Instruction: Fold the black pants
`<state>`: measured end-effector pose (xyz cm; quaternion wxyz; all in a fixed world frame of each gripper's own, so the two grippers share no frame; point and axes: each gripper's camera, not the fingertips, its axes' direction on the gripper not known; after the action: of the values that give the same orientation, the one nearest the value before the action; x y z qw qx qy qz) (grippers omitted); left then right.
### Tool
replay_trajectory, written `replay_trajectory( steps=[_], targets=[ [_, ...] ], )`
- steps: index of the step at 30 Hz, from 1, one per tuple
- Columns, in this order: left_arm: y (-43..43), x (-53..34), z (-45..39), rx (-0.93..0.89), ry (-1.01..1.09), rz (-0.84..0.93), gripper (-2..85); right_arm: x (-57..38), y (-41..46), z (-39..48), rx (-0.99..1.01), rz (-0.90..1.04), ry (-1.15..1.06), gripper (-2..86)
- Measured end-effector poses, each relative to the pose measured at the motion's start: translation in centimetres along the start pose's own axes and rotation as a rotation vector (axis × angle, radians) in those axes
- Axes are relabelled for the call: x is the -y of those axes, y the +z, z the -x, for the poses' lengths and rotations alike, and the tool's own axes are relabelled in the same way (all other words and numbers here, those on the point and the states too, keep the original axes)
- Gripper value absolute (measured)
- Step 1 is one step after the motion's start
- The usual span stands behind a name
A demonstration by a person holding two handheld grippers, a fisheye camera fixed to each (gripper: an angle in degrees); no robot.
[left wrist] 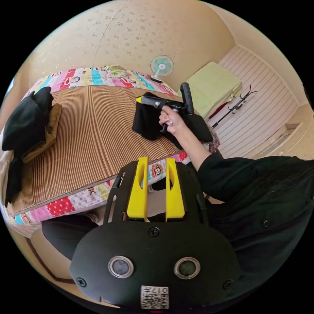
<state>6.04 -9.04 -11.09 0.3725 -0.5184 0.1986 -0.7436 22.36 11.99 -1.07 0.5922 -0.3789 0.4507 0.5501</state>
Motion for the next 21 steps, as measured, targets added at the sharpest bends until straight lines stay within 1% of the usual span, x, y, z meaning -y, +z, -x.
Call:
replay_trajectory(
  steps=[1,3,5,6,7,10,12,13,15,16,18,19,21],
  targets=[
    [0.0,-0.2,0.3,0.002,-0.009,-0.011,8.6,0.0,1.9,1.1,0.057,0.052,-0.043,1.1],
    [0.7,-0.3,1.4,-0.009,-0.029,-0.020,8.7,-1.4,8.1,4.9,0.255,0.266,-0.171,1.2],
    [1.6,0.1,1.9,-0.031,-0.015,0.005,8.9,-3.9,9.8,7.0,0.354,0.353,-0.247,1.0],
    [2.4,0.5,2.1,-0.046,0.012,0.019,9.1,-6.0,9.6,7.7,0.391,0.363,-0.258,0.8],
    [2.8,0.7,2.0,-0.053,0.029,0.026,9.2,-7.1,9.1,7.8,0.403,0.358,-0.251,0.8],
    [5.8,3.4,1.0,-0.115,0.164,0.078,9.4,-13.3,5.5,6.8,0.467,0.329,-0.164,0.5],
    [10.3,7.2,-1.5,-0.190,0.343,0.157,9.4,-18.1,2.1,5.1,0.441,0.313,-0.063,0.4],
    [11.8,8.4,-2.3,-0.196,0.392,0.185,9.4,-19.1,1.3,4.6,0.419,0.309,-0.030,0.4],
    [19.1,13.3,-5.9,-0.165,0.547,0.301,9.9,-22.6,-2.0,2.3,0.339,0.259,0.117,0.4],
    [20.9,14.4,-6.8,-0.161,0.583,0.315,10.1,-23.2,-2.8,1.7,0.331,0.240,0.146,0.4],
    [29.0,18.9,-9.7,-0.108,0.673,0.347,10.9,-24.5,-5.5,0.0,0.300,0.149,0.243,0.5],
    [31.3,19.8,-10.1,-0.077,0.680,0.360,11.2,-24.6,-6.1,-0.3,0.283,0.124,0.263,0.5],
    [40.8,22.6,-10.6,0.087,0.698,0.456,12.5,-24.1,-8.2,-0.5,0.210,0.018,0.292,0.8]
  ],
)
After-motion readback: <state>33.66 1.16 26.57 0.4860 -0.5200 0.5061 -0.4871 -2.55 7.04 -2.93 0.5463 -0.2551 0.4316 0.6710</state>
